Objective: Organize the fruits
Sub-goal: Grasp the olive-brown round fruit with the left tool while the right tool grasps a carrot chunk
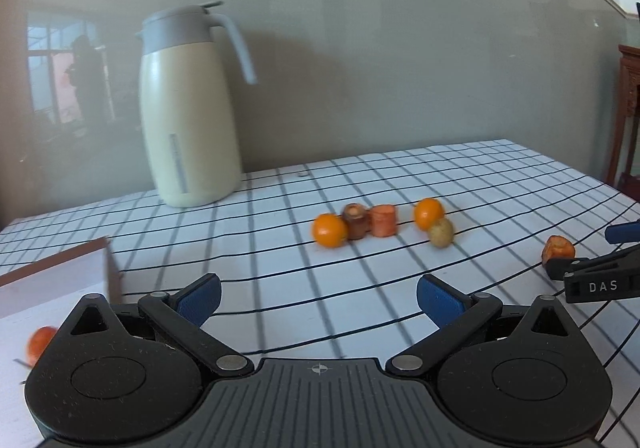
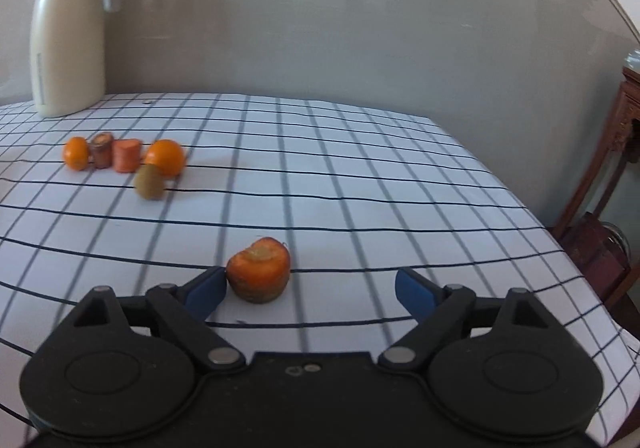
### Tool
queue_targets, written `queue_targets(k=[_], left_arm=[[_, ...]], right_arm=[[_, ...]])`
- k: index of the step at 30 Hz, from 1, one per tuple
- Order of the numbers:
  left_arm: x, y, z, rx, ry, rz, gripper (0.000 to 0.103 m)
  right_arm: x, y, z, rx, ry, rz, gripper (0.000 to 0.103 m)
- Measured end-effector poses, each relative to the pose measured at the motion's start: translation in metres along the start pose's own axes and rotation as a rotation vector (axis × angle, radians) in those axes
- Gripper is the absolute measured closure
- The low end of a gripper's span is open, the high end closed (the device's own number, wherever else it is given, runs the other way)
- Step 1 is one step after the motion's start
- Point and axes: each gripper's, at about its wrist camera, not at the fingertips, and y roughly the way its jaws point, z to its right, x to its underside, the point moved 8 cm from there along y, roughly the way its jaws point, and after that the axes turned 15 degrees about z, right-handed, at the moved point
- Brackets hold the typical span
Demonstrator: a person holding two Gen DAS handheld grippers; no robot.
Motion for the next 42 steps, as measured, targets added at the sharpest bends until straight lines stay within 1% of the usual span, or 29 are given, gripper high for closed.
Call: queue_targets(k=[1,5,7,9,10,12,13,14,15,18,21,22,23,24,25,27,29,35,37,39,42], left_arm=[[0.000,0.003,0.005,0.011,-0.002,-0.002,0.000],[0.000,0.018,0.028,0.043,0.004,-0.019,0.000],[0.001,0.026,0.038,0.052,0.007,-0.031,0.000],[-0.001,0.033,0.047,0.063,0.003,-0.032,0.000],[-0.001,0.037,0.051,0.066,0.005,-0.031,0.000],[-0.002,0.043,0.059,0.078,0.011,-0.033,0.006],[-0.001,0.046,0.063,0.084,0.012,-0.038,0.013],[0.000,0.050,0.066,0.090,0.010,-0.045,0.015],[0.001,0.055,0.069,0.095,0.009,-0.059,0.015],[-0.002,0.063,0.074,0.097,0.000,-0.048,0.016],[-0.001,0.073,0.078,0.104,-0.016,-0.065,0.017],[-0.001,0.076,0.081,0.109,-0.020,-0.069,0.021],[0.000,0.078,0.083,0.115,-0.017,-0.077,0.025],[0.001,0.081,0.086,0.120,-0.012,-0.086,0.027],[0.001,0.083,0.088,0.125,-0.011,-0.090,0.031],[0.001,0.086,0.092,0.123,-0.008,-0.096,0.035],[0.003,0.090,0.097,0.123,0.003,-0.112,0.045],[0.003,0.095,0.103,0.138,-0.022,-0.128,0.057],[0.005,0.097,0.105,0.136,-0.022,-0.138,0.059],[0.005,0.098,0.105,0.130,-0.020,-0.144,0.059],[0.005,0.099,0.107,0.141,-0.024,-0.142,0.068]], right_arm=[[0.001,-0.001,0.004,-0.002,0.008,0.002,0.022],[-0.001,-0.003,0.014,-0.012,0.033,0.012,0.032],[-0.001,0.002,0.012,-0.021,0.034,0.008,0.033],[0.000,0.004,0.010,-0.031,0.034,0.001,0.039],[0.000,0.004,0.009,-0.035,0.032,-0.001,0.039],[-0.001,0.006,0.008,-0.033,0.027,0.001,0.044],[-0.002,0.008,0.008,-0.032,0.025,0.000,0.046],[-0.002,0.009,0.009,-0.031,0.026,0.000,0.051],[-0.003,0.011,0.009,-0.032,0.028,-0.001,0.052],[-0.004,0.016,0.009,-0.035,0.031,0.000,0.054],[-0.004,0.022,0.008,-0.041,0.036,-0.003,0.058],[-0.004,0.023,0.008,-0.044,0.039,-0.005,0.059],[-0.005,0.023,0.008,-0.050,0.042,-0.006,0.063],[-0.005,0.023,0.007,-0.053,0.040,-0.006,0.068],[-0.005,0.023,0.007,-0.056,0.039,-0.006,0.070],[-0.006,0.023,0.006,-0.064,0.037,-0.006,0.075],[-0.007,0.025,0.005,-0.069,0.039,-0.008,0.076],[-0.006,0.027,0.007,-0.075,0.068,-0.013,0.076],[-0.005,0.027,0.007,-0.073,0.076,-0.015,0.076],[-0.005,0.027,0.009,-0.066,0.085,-0.020,0.071],[-0.004,0.028,0.010,-0.061,0.092,-0.022,0.069]])
